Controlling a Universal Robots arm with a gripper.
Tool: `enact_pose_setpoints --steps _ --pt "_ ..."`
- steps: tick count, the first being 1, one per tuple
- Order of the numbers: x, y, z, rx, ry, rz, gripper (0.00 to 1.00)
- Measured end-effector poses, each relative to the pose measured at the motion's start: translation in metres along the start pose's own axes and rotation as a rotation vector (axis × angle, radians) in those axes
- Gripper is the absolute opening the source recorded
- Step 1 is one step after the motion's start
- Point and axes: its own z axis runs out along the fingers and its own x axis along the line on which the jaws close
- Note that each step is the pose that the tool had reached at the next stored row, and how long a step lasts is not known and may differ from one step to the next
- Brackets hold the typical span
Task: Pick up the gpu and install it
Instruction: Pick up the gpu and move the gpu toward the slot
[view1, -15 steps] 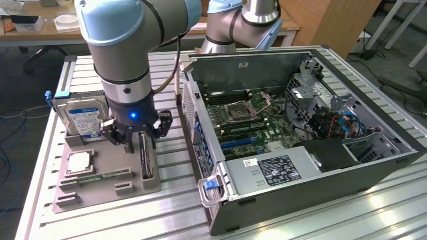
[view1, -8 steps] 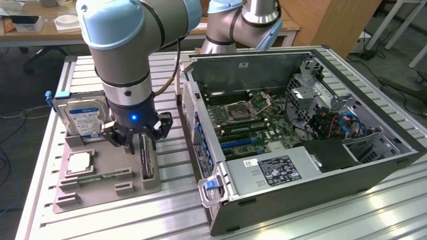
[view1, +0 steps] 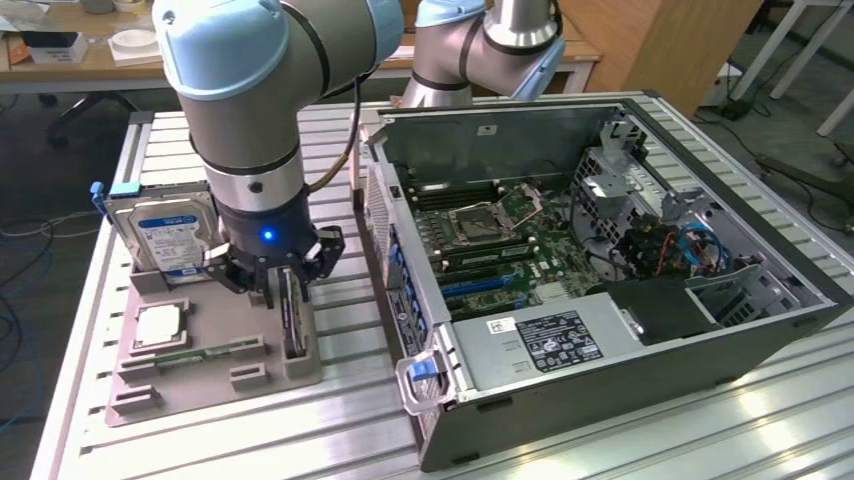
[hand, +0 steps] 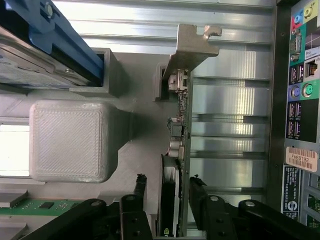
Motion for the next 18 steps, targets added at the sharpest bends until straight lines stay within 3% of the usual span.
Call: enact_pose_setpoints --steps 1,2,5,6,18 --pt "0.0 0.0 0.0 0.0 0.0 0.0 0.51" --pt "0.0 0.0 0.0 -0.0001 0.0 0.0 0.45" --pt "0.0 0.0 0.0 -0.0001 0.0 0.0 0.43" --pt "0.0 0.0 0.0 0.0 0.0 0.0 0.36" --pt "-0.0007 0.0 0.0005 -0.0002 -0.0001 0.0 0.36"
